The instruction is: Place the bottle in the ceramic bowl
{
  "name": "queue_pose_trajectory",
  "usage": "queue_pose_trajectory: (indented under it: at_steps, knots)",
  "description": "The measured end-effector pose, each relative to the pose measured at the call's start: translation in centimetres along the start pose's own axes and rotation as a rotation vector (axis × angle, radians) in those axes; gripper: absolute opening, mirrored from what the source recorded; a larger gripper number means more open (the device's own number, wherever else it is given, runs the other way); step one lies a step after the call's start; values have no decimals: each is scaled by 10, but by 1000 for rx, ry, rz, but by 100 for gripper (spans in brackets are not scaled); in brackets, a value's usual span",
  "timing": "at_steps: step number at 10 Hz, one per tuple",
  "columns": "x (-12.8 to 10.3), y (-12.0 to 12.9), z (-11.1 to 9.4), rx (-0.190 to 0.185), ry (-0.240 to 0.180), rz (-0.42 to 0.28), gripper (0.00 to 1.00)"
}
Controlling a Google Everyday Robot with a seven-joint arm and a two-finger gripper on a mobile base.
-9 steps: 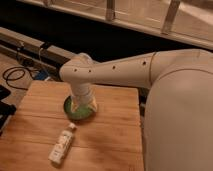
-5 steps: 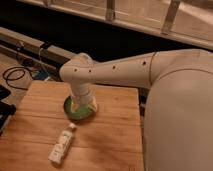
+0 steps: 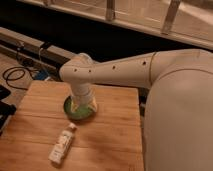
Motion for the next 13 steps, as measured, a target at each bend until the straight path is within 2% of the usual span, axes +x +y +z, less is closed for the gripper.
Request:
queue_pose_trajectory:
  at_steps: [10, 13]
  knots:
    - [0, 0, 0, 0, -1, 0, 65]
    - [5, 1, 1, -13, -26, -10, 65]
